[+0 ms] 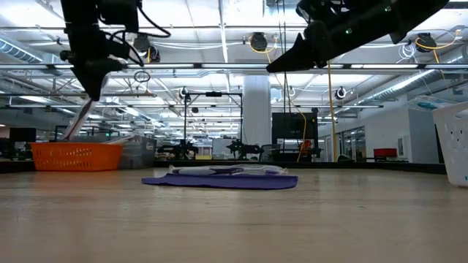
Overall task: Pick & Place Toothbrushes
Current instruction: Put the purple toothbrush into the orange bin
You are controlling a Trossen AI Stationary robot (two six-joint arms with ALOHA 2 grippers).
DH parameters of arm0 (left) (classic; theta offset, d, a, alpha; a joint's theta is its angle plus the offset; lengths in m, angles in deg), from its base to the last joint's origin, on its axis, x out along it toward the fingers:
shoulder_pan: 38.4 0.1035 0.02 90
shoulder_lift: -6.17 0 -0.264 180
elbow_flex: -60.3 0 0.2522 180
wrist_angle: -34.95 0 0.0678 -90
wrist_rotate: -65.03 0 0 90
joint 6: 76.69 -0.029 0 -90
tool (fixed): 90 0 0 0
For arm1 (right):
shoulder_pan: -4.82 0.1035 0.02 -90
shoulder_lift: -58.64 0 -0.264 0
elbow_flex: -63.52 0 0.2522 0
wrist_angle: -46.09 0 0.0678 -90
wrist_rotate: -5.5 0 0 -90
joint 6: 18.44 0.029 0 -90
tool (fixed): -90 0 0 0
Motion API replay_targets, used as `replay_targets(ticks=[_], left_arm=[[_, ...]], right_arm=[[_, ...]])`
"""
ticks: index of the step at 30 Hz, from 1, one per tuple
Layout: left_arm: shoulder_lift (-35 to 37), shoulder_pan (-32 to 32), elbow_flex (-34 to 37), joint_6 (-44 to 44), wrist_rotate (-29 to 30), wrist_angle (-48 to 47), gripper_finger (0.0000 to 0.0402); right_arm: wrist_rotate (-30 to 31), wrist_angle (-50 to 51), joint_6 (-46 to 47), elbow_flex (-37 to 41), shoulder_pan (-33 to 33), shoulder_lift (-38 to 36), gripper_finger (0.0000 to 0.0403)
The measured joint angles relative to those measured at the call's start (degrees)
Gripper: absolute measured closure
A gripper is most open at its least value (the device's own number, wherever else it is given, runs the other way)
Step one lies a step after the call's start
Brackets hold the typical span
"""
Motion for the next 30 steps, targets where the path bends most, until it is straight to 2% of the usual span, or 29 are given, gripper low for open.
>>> replay_targets(ticks=[4,12,23,30], left_arm=[[-2.15,1.98,0.0,-3.36,-2.58,-0.06,0.04],[-5.02,5.79,-0.02,-5.37,-2.74,-1.58,0.04],[-5.64,8.72,-0.02,-7.7,-5.65,-1.73,0.0399],[-6.66,9.01,0.0,-8.45,-5.52,-1.71,0.0371]], right_arm=[[0.0,-0.36,0.0,0.02,0.0,0.0,0.03],[-0.02,-0.41,0.22,0.02,0.0,0.0,0.03],[-0.02,-0.75,0.37,0.02,0.0,0.0,0.0303],[-0.02,-0.74,0.37,0.02,0.0,0.0,0.0303]])
